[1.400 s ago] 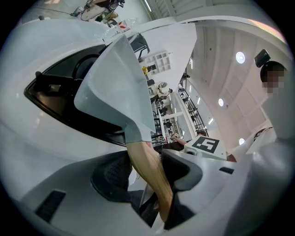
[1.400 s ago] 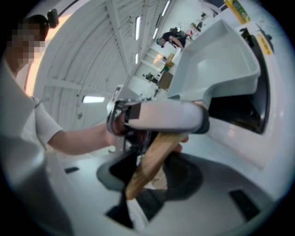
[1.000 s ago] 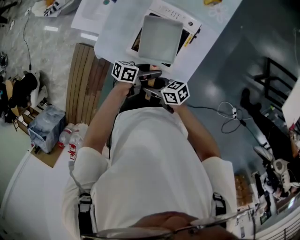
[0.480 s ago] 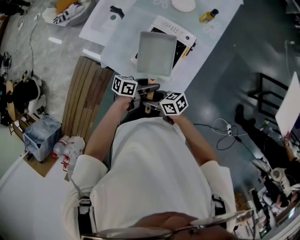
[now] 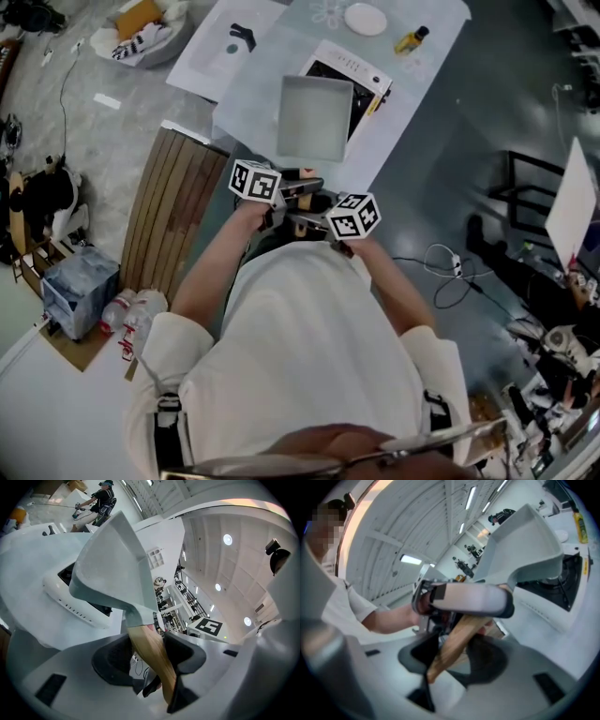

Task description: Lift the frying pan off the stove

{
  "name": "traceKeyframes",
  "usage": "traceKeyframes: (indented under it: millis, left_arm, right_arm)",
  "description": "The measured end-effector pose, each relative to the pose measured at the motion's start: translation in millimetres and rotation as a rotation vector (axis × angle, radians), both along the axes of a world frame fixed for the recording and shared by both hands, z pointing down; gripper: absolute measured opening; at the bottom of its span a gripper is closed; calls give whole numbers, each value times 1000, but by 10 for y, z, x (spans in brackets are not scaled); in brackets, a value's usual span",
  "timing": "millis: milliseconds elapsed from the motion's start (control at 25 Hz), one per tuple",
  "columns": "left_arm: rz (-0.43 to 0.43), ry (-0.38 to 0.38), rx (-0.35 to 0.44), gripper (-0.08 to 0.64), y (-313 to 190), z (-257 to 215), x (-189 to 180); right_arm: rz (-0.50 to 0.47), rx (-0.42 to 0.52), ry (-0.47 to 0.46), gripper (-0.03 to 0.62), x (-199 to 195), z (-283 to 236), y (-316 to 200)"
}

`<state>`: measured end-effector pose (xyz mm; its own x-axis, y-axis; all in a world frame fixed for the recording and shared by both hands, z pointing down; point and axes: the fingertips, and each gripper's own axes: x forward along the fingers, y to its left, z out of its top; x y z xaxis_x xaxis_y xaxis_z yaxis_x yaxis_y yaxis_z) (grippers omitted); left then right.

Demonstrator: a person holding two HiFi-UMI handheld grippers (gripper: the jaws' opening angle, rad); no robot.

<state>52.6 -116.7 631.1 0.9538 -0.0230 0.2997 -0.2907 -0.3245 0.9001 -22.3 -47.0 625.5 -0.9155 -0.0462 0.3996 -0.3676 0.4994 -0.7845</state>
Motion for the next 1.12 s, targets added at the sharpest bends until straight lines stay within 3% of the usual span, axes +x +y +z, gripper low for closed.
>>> traceKeyframes:
  millis: [640,1120]
  left_arm:
    - [49,3,50,229,910,-416,-311]
    - [61,18,67,229,1511,-589,-181]
  right_arm:
    - [46,62,-29,199,-337,-386,875]
    - [70,73,-58,201,-230,-560,1458]
